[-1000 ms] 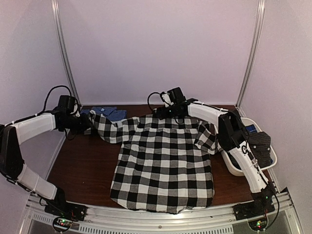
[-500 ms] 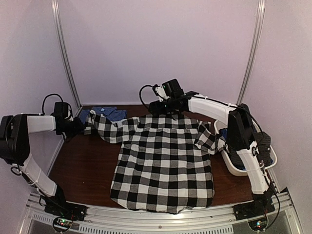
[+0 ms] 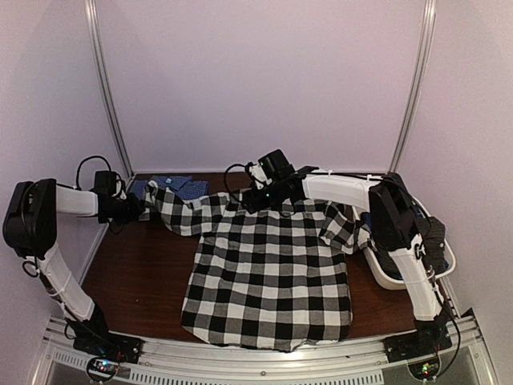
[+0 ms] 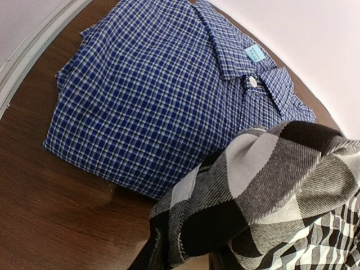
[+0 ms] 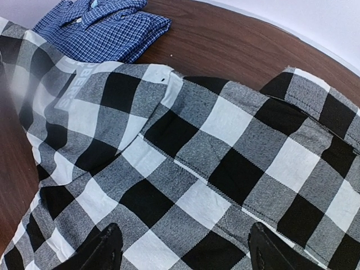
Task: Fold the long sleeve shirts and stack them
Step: Pick up the sleeve from the corner of the board.
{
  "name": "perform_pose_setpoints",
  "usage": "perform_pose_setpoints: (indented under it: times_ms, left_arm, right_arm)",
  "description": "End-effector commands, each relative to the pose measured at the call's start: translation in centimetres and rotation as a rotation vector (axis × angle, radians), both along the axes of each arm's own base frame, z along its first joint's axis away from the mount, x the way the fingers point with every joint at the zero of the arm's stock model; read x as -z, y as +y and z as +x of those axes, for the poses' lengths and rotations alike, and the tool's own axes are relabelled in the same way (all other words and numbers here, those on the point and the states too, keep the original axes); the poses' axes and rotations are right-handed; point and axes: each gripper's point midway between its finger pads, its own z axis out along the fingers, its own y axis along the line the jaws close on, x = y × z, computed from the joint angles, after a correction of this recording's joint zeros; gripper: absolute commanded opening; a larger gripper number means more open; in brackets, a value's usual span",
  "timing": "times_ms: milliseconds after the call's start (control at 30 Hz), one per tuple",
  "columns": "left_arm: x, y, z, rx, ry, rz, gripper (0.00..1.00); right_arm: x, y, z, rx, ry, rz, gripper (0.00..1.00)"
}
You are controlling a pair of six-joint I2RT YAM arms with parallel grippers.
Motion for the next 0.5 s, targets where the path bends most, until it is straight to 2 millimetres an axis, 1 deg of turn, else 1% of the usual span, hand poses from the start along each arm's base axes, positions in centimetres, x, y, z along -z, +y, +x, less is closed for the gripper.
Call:
perform_pose_setpoints:
  times_ms: [0, 100, 200, 233, 300, 467]
  left_arm:
    - [-1.6, 0.0, 1.6, 0.021, -0.08, -0.01, 0.24]
    - [-2.4, -0.2, 1.5, 0.028, -0.092, -0.015, 0.12]
    - [-4.0, 0.0, 1.2, 0.019, -0.111, -0.002, 0.02]
    - [-4.8, 0.1, 1.0, 0.017, -0.121, 0.004, 0.0]
    - [-6.7, 0.2, 0.8, 0.014, -0.151, 0.015, 0.0]
    - [-12.0, 0.2, -0.2, 0.023, -0.221, 0.046, 0.0]
  right_arm:
    - [-3.8, 0.6, -0.4, 0.0, -0.059, 0.052, 0.79]
    - [-3.6, 1.2, -1.0, -0.013, -0.053, 0.052, 0.79]
    - [-3.4, 2.0, -1.6, -0.029, -0.052, 0.051, 0.79]
    - [-3.3, 2.3, -1.8, -0.034, -0.05, 0.051, 0.79]
    - [-2.8, 2.9, -2.3, -0.046, -0.045, 0.05, 0.79]
    - [-1.5, 4.2, -3.2, -0.07, -0.033, 0.04, 0.79]
